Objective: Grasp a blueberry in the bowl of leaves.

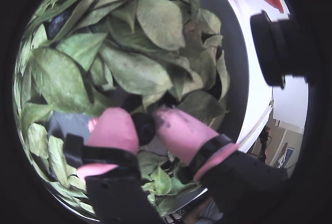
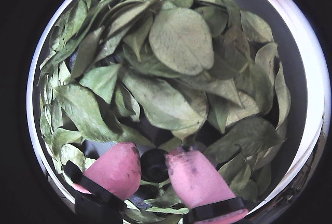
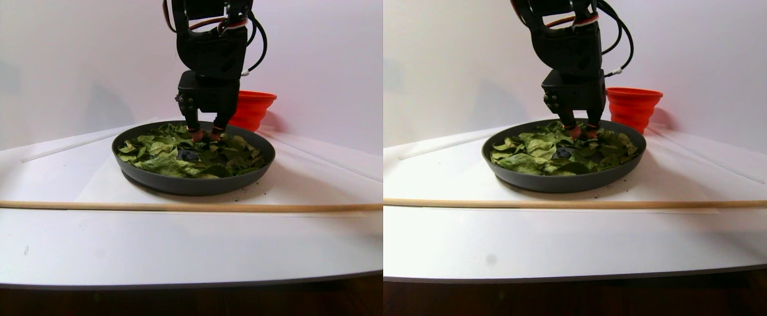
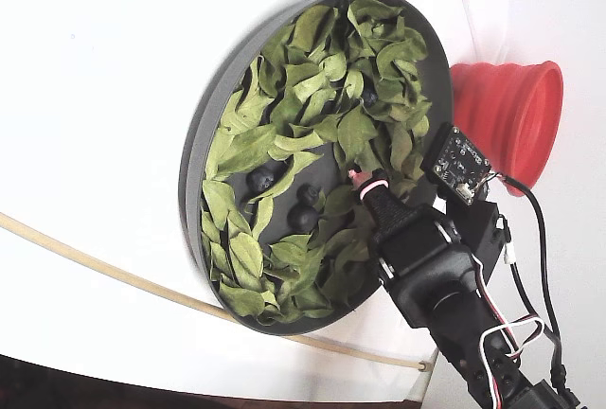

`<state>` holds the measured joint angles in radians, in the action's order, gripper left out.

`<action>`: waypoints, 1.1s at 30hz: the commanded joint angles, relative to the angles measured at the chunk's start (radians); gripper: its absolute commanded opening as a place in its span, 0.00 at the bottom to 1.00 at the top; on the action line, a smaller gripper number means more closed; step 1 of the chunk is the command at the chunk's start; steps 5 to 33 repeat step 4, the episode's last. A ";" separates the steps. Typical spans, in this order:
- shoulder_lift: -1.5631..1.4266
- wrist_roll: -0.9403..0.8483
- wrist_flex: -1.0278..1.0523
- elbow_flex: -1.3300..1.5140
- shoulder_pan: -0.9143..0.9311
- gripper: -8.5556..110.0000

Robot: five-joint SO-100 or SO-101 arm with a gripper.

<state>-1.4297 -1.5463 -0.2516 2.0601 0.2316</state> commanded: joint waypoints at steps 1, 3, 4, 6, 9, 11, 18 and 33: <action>-0.114 -0.008 0.000 -0.037 0.028 0.15; -0.120 -0.009 0.002 -0.038 0.031 0.15; -0.124 -0.011 0.002 -0.040 0.032 0.15; -0.124 -0.011 0.002 -0.040 0.032 0.15; -0.124 -0.011 0.002 -0.040 0.032 0.15; -0.124 -0.011 0.002 -0.040 0.032 0.15; -0.124 -0.011 0.002 -0.040 0.032 0.15; -0.124 -0.011 0.002 -0.040 0.032 0.15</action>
